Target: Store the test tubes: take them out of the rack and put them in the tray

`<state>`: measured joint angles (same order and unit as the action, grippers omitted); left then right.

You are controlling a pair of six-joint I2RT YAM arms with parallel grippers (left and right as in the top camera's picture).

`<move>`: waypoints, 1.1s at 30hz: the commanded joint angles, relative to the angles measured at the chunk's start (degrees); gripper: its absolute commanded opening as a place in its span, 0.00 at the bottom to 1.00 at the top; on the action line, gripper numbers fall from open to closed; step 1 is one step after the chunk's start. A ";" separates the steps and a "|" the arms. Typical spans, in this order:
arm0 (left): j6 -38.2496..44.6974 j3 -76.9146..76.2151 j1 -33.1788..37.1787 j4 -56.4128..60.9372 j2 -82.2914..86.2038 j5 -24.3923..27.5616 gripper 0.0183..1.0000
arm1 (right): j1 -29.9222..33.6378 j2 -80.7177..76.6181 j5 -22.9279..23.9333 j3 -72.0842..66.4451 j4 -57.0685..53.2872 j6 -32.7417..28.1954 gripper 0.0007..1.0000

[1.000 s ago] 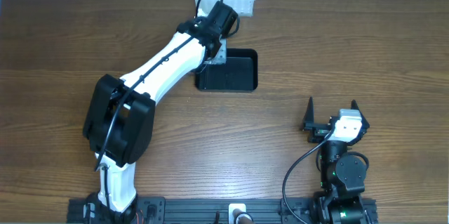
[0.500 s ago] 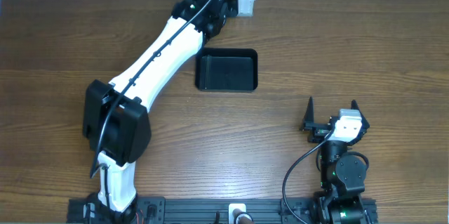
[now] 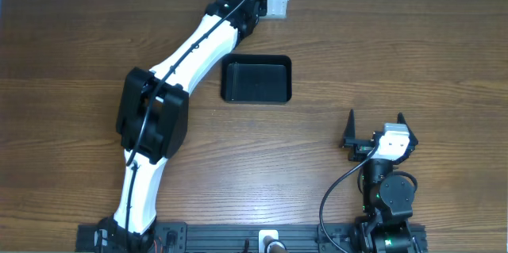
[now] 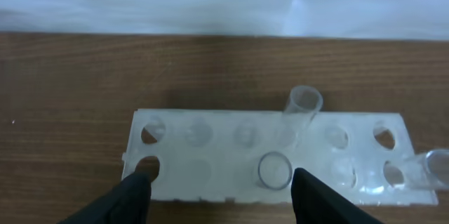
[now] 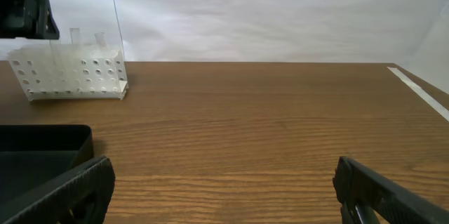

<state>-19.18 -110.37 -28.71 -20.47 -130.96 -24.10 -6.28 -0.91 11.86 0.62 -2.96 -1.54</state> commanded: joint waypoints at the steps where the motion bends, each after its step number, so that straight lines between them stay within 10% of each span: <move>1: 2.21 -1.07 0.35 2.49 -1.88 0.46 0.63 | 0.46 0.52 -0.24 -0.35 -0.07 -0.04 0.99; 33: 2.49 -1.07 0.33 5.77 -3.65 2.05 0.14 | 0.46 0.52 -0.24 -0.35 -0.07 -0.04 0.99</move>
<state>-16.88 -110.39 -28.69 -15.05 -134.06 -22.46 -6.28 -0.91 11.86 0.62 -2.96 -1.56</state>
